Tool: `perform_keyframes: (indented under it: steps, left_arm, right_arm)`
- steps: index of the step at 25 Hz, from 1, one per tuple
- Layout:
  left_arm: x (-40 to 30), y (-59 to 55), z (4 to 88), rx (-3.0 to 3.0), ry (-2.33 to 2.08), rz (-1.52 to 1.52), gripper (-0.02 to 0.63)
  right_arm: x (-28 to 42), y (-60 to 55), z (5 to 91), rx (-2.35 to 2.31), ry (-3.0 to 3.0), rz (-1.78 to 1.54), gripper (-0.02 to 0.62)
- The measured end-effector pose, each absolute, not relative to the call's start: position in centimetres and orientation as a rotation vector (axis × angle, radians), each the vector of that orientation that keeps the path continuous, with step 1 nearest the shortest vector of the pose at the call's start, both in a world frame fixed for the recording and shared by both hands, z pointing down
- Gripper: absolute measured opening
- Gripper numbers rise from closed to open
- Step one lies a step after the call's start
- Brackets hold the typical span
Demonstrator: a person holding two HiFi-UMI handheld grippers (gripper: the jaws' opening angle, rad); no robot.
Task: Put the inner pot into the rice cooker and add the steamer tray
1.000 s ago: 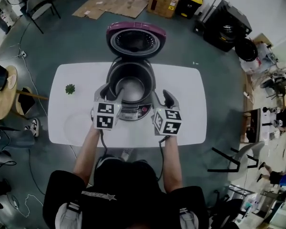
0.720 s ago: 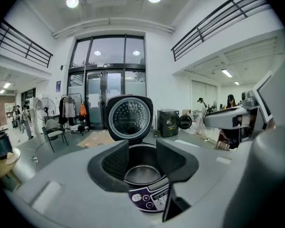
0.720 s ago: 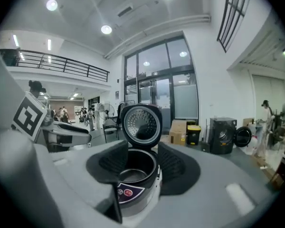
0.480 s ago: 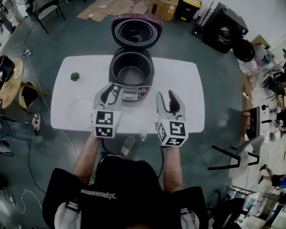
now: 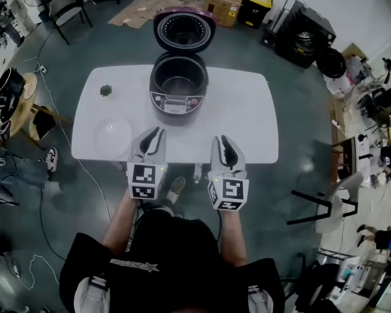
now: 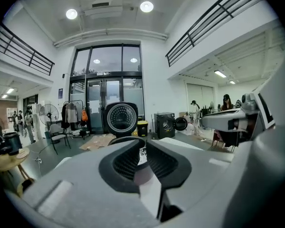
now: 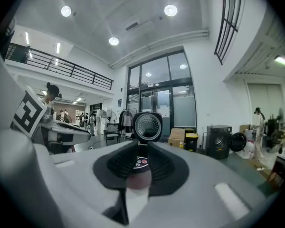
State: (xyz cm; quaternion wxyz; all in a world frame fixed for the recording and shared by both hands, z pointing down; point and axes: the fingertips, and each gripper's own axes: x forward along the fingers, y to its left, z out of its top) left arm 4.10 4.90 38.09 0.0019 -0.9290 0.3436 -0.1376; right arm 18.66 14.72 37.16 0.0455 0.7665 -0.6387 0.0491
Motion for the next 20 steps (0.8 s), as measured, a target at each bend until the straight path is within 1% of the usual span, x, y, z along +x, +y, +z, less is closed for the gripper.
perform_keyframes:
  steps: [2,4,5,13,20]
  left_arm:
    - [3.6,6.3,38.4,-2.923,1.079,-0.439,0.038]
    - [3.3,7.6,38.8,-2.928,1.082,-0.442,0.023]
    - [3.2,8.2,39.0,-2.930,1.081,-0.443,0.017]
    - [1.8,11.1,38.3,-2.926,1.089,-0.428,0.009]
    - [-1.2,13.2,38.6,-2.903,1.144,-0.417,0.011]
  right_arm:
    - [18.2,16.3,37.7,2.355,-1.938,0.164,0.052]
    - [18.0,17.8,38.3,2.367,-1.926,0.184,0.011]
    - [17.9,18.4,38.5,2.369,-1.922,0.193,0.007]
    - [16.6,21.3,38.4,2.350,-1.948,0.207,0.006]
    - [13.8,22.8,38.2,2.299,-2.001,0.162,0.006]
